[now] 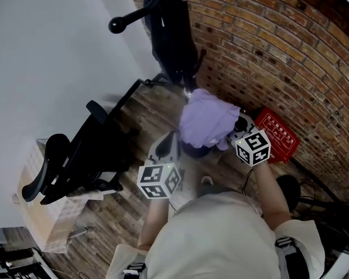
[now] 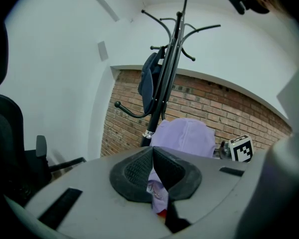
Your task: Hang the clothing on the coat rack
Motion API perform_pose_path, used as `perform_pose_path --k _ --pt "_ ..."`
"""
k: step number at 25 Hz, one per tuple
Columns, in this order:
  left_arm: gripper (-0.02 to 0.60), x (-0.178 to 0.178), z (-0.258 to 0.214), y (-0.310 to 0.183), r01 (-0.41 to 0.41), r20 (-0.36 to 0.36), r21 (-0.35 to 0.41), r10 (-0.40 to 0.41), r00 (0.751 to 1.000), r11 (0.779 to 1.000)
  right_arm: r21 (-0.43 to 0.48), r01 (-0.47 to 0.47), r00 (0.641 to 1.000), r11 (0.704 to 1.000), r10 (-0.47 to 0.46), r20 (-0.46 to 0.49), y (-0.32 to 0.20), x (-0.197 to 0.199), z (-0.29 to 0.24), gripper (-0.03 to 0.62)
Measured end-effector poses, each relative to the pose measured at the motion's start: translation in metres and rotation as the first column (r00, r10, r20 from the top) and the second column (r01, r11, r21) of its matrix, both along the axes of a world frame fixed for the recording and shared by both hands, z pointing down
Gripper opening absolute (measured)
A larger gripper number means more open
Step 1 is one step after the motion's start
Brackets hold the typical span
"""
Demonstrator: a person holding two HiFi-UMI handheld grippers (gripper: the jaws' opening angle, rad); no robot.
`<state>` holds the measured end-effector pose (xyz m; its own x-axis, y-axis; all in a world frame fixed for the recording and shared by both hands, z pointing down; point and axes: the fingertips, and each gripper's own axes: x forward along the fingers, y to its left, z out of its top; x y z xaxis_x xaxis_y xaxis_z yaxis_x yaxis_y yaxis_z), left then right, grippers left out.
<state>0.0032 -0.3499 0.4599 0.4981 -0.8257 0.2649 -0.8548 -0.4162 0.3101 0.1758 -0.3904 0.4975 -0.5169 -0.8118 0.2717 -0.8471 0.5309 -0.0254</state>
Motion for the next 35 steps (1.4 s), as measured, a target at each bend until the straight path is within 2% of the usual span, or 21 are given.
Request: perform_pose_path --k 5,10,22,29,35 --pt "0.005 -0.006 -0.003 0.021 -0.011 0.003 0.001 0.011 1.000 1.000 -0.012 -0.062 0.998 0.998 0.062 -0.001 0.018 0.008 0.004 0.106" --pt "0.005 -0.016 -0.001 0.043 -0.018 0.010 -0.006 0.018 1.000 1.000 -0.018 -0.108 0.994 0.994 0.108 -0.019 0.041 0.014 0.005 0.109" --pt "0.005 -0.031 0.010 0.112 -0.046 0.012 -0.009 0.046 0.999 0.999 0.030 -0.150 0.988 0.988 0.150 -0.022 0.123 -0.016 -0.009 0.106" --pt "0.005 -0.038 0.011 0.163 -0.055 0.011 -0.005 0.055 0.998 0.998 0.087 -0.173 0.985 0.981 0.173 0.001 0.186 -0.044 -0.040 0.026" --pt "0.005 -0.045 0.011 0.206 -0.050 0.002 -0.004 0.050 0.999 0.999 0.119 -0.179 0.984 0.977 0.176 0.038 0.232 -0.057 -0.065 0.011"
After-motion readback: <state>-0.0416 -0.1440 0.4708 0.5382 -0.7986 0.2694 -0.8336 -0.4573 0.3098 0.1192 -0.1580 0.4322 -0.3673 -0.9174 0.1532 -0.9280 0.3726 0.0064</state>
